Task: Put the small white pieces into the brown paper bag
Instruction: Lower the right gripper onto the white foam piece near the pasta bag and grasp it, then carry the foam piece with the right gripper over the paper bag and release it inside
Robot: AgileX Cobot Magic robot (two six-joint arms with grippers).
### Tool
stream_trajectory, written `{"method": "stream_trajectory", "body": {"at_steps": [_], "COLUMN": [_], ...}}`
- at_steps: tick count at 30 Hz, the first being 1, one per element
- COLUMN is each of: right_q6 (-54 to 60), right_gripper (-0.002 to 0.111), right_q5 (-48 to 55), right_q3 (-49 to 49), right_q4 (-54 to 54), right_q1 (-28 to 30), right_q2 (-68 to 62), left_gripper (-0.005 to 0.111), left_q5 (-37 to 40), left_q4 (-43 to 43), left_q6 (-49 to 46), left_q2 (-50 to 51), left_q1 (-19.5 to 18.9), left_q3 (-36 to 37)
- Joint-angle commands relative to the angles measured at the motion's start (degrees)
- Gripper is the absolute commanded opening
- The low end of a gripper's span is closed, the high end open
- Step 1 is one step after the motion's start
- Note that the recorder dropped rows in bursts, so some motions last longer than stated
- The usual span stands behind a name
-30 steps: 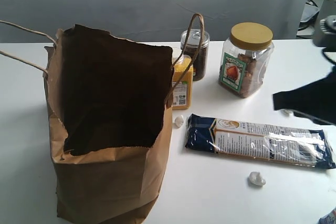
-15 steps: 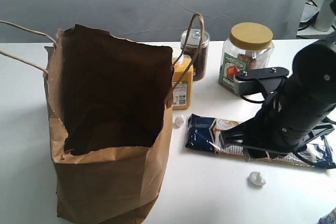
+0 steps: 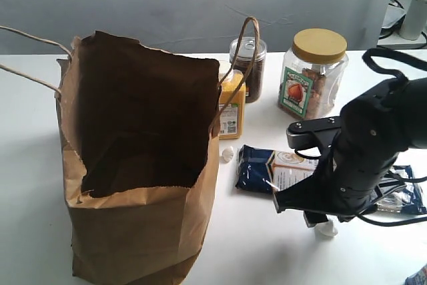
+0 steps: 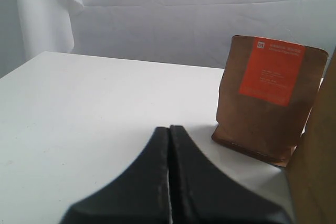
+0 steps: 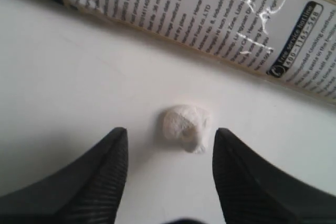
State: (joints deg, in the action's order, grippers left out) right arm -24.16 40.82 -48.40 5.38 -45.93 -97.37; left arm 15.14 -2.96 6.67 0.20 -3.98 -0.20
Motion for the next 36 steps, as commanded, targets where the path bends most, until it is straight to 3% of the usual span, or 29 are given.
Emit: {"method": "stream_trajectory", "body": {"at_steps": [1, 10, 18, 27, 36], "right_q6": [-0.9, -2.0, -2.0, -2.0, -4.2], "right_gripper": [0.047, 0.043, 0.000, 0.000, 0.000], "right_q5": [-2.6, -2.4, -2.3, -3.2, -15.2], "right_q3": [0.4, 0.4, 0.6, 1.5, 12.2], "right_q4": [2.2, 3.0, 2.9, 2.5, 1.1], "right_q1": [-0.2, -0.1, -0.1, -1.6, -8.4], "right_q2": [-1.9, -6.7, -7.0, 0.5, 19.9], "left_gripper": [0.000, 0.000, 0.000, 0.000, 0.000], "left_q5": [-0.3, -0.3, -0.3, -0.3, -0.3], "left_q4": [0.4, 0.4, 0.4, 0.4, 0.4], "left_q6": [0.2, 0.2, 0.2, 0.2, 0.2], "left_q2": [-0.2, -0.2, -0.2, -0.2, -0.2], "left_q1": [0.2, 0.2, 0.2, 0.2, 0.2], "left_q3": [0.2, 0.2, 0.2, 0.2, 0.2]}}
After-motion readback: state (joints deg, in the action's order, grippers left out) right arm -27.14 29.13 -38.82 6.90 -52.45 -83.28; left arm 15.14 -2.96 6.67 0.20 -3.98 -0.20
